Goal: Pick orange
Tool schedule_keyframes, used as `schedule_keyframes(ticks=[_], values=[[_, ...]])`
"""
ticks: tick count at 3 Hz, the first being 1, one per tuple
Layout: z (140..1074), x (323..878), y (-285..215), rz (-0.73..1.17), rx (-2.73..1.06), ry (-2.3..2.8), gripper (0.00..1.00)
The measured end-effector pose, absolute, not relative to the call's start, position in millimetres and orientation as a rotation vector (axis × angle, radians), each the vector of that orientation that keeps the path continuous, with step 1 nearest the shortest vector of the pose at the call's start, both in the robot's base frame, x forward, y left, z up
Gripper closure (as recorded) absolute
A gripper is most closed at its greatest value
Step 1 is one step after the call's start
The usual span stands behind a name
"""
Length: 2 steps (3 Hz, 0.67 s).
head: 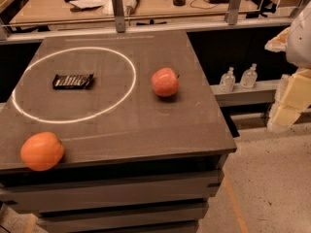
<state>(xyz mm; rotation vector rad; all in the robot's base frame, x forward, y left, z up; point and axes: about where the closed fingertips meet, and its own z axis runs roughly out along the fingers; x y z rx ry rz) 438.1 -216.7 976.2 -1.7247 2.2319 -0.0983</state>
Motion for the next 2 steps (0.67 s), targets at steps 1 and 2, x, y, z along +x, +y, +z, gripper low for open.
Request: schedule_keyframes(ticks=[1,2], values=[[976,438,-216,-0.098,-1.726,2.23,0.0],[978,446,-198,-0.089,-1.774,2.177,0.0]])
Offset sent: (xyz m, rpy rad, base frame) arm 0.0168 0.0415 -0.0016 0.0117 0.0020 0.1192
